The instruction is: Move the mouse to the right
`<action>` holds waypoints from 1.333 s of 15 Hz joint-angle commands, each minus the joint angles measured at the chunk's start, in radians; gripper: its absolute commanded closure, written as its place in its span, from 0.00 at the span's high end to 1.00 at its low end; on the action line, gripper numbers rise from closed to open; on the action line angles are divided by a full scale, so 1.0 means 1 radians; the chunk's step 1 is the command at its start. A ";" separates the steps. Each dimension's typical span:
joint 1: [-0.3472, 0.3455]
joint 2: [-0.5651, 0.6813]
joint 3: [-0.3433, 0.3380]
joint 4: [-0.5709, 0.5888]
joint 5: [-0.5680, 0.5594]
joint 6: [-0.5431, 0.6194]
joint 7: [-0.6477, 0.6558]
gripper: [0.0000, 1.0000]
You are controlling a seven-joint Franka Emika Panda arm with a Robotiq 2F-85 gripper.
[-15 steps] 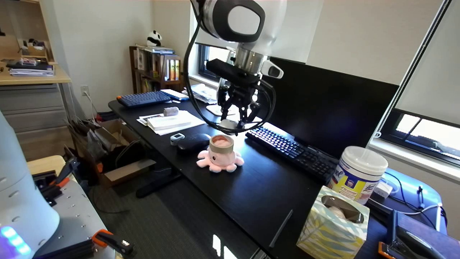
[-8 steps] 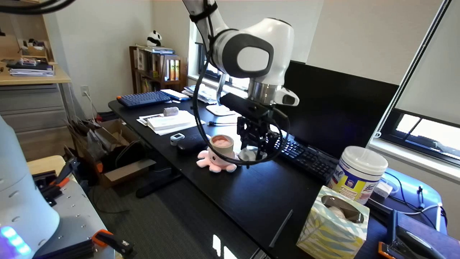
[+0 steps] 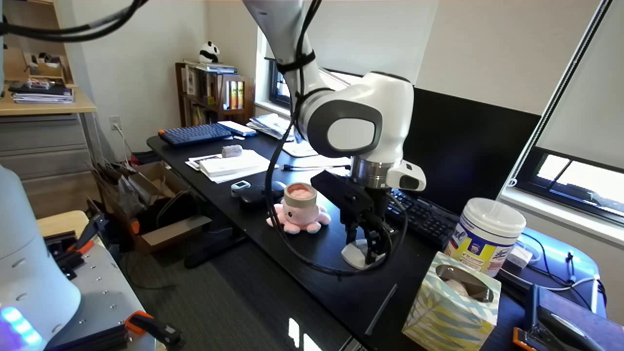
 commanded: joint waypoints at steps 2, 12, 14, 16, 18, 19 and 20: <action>-0.075 0.073 0.041 0.020 0.054 0.077 0.015 0.39; -0.178 0.140 0.145 0.071 0.090 0.080 -0.039 0.39; -0.174 0.132 0.134 0.073 0.058 0.064 -0.062 0.39; -0.184 0.126 0.146 0.075 0.043 0.047 -0.109 0.39; -0.192 0.126 0.165 0.078 0.037 0.032 -0.162 0.39; -0.190 0.127 0.167 0.077 0.029 0.024 -0.180 0.39; -0.186 0.130 0.166 0.081 0.018 0.014 -0.196 0.39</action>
